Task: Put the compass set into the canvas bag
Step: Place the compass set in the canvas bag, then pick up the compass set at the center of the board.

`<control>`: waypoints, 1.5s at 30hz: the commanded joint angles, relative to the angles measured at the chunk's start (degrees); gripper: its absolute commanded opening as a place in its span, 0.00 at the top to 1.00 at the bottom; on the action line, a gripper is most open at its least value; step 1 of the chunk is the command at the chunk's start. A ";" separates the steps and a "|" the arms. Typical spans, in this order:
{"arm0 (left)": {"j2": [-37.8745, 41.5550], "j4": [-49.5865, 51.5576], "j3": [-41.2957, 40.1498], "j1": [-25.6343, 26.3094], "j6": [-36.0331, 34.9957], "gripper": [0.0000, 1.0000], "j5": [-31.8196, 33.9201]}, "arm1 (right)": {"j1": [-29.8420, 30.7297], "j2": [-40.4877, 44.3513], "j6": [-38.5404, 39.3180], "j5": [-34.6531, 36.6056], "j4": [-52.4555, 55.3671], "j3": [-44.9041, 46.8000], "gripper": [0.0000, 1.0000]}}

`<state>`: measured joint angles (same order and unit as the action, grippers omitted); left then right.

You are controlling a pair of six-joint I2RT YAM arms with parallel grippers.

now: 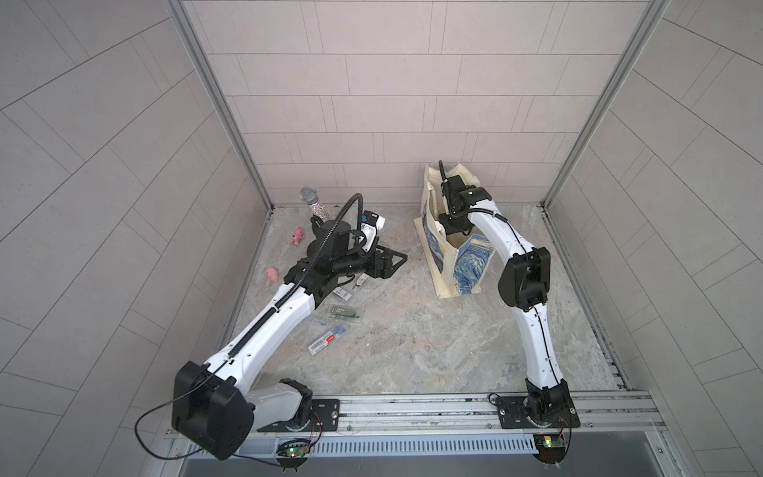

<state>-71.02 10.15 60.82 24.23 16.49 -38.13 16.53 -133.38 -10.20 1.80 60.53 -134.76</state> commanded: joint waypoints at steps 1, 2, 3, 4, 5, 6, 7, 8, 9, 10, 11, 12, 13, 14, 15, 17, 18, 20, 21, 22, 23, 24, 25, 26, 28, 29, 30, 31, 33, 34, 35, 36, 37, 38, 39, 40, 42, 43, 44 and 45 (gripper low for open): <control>0.36 -0.13 -0.13 -0.34 -0.51 0.19 -0.37 | -0.19 6.81 0.09 0.82 1.91 -0.20 0.47; 0.27 -0.05 0.11 -0.39 -0.28 0.19 -0.46 | -0.19 7.77 0.11 1.00 2.04 -0.24 0.47; 0.27 -0.05 0.29 -0.41 -0.06 0.19 -0.45 | -0.18 8.61 0.34 1.17 2.13 -0.15 0.45; 0.27 -0.12 0.37 -0.50 0.19 0.19 -0.51 | -0.19 9.41 0.50 1.12 2.16 -0.15 0.44; 0.27 -0.13 0.44 -0.59 0.51 0.19 -0.54 | -0.19 10.28 0.68 1.18 2.30 -0.15 0.43; 0.27 -0.13 0.53 -0.63 0.67 0.19 -0.76 | -0.19 11.23 0.78 1.14 2.35 -0.11 0.42; 0.27 -0.13 0.63 -0.76 0.68 0.19 -0.88 | -0.18 12.06 0.88 1.16 2.40 -0.15 0.42; 0.27 -0.06 0.62 -0.83 0.72 0.19 -1.06 | -0.19 13.08 1.00 1.16 2.40 -0.13 0.41; 0.26 0.04 0.70 -0.85 0.65 0.19 -1.16 | -0.19 14.08 1.14 1.18 2.40 -0.07 0.40; 0.27 0.13 0.64 -0.85 0.64 0.19 -1.23 | -0.19 14.95 1.27 1.15 2.40 -0.07 0.40; 0.27 0.22 0.67 -0.85 0.58 0.19 -1.38 | -0.19 15.90 1.32 1.18 2.35 -0.02 0.39; 0.35 0.30 0.72 -0.85 0.54 0.19 -1.44 | -0.19 17.10 1.32 1.14 2.16 0.18 0.39; 0.36 0.36 0.66 -0.84 0.43 0.19 -1.51 | -0.19 18.02 1.32 0.97 1.90 0.47 0.39; 0.43 0.32 0.63 -0.85 0.47 0.19 -1.58 | -0.19 19.30 1.17 0.74 1.27 1.12 0.39; 0.45 0.35 0.75 -0.88 0.45 0.19 -1.60 | -0.19 20.68 1.06 0.62 0.48 1.95 0.38; 0.52 0.31 0.76 -0.85 0.42 0.19 -1.72 | -0.19 23.16 0.88 0.44 -0.70 3.44 0.37; 0.57 0.31 0.71 -0.89 0.46 0.19 -1.69 | -0.19 24.48 0.79 0.48 -1.17 4.07 0.37; 0.70 0.42 0.63 -0.90 0.34 0.19 -1.55 | -0.19 26.91 0.84 0.48 -2.06 5.59 0.36; 0.73 0.48 0.66 -0.90 0.22 0.19 -1.51 | -0.19 28.25 0.88 0.36 -2.85 6.63 0.36; 0.80 0.56 0.64 -0.87 0.27 0.19 -1.43 | -0.15 29.70 1.04 0.25 -3.55 7.92 0.35; 0.79 0.61 0.70 -0.90 0.21 0.19 -1.42 | -0.10 31.43 1.18 -0.09 -4.64 9.66 0.35; 0.80 0.66 0.71 -0.94 0.21 0.19 -1.44 | -0.10 33.33 1.38 -0.58 -5.86 11.74 0.34; 0.78 0.66 0.65 -0.93 0.20 0.19 -1.34 | -0.10 35.16 1.41 -0.89 -7.21 13.94 0.33; 0.80 0.70 0.65 -0.88 0.20 0.18 -1.33 | -0.09 37.56 1.49 -1.37 -9.18 16.96 0.32; 0.71 0.75 0.71 -0.88 0.10 0.18 -1.36 | -0.01 42.30 1.19 -1.89 -13.38 23.10 0.29; 0.63 0.83 0.86 -0.94 0.09 0.18 -1.42 | -0.01 44.79 1.09 -1.81 -15.58 26.25 0.27; 0.54 0.83 0.84 -0.94 0.12 0.18 -1.44 | -0.01 47.08 0.89 -1.80 -17.27 28.73 0.25; 0.47 0.83 0.97 -0.94 0.12 0.18 -1.44 | -0.01 49.40 0.82 -1.80 -19.13 31.45 0.23; 0.27 0.92 1.06 -0.94 0.12 0.18 -1.42 | -0.01 53.55 0.62 -2.26 -21.72 35.73 0.20; 0.16 1.07 1.06 -0.94 0.04 0.18 -1.43 | -0.01 55.45 0.62 -2.90 -22.80 37.78 0.19; 0.03 1.10 1.06 -0.96 -0.03 0.18 -1.33 | 0.07 57.20 0.85 -3.60 -23.43 39.58 0.19; -0.14 1.14 1.14 -0.94 -0.05 0.18 -1.30 | 0.21 58.58 1.03 -4.11 -23.78 40.99 0.19; -0.29 1.25 1.30 -0.94 0.11 0.18 -1.36 | 0.38 60.41 1.35 -4.51 -24.17 42.74 0.19; -0.53 1.35 1.41 -0.94 0.22 0.18 -1.56 | 0.55 62.22 1.81 -5.15 -24.55 44.56 0.19; -0.80 1.21 1.49 -0.94 0.38 0.18 -1.77 | 0.68 63.72 2.09 -5.60 -25.11 46.10 0.19; -1.04 0.98 1.56 -0.96 0.57 0.18 -1.84 | 0.86 65.42 2.05 -5.82 -25.72 47.86 0.18; -1.52 0.75 1.86 -0.94 1.05 0.18 -2.01 | 1.02 68.29 1.40 -6.46 -26.67 50.97 0.18; -1.81 0.75 2.12 -0.94 1.20 0.19 -2.04 | 1.04 69.56 0.88 -7.28 -27.30 52.63 0.18; -2.09 0.83 2.27 -0.94 1.48 0.19 -1.95 | 1.08 70.64 0.22 -8.27 -27.93 54.20 0.18; -2.26 1.19 2.50 -0.94 1.51 0.19 -1.74 | 1.28 71.38 -0.50 -9.07 -28.44 55.50 0.18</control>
<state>-72.60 11.03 60.86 23.59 17.37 -39.24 17.41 -64.07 -9.32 -4.45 35.44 -82.08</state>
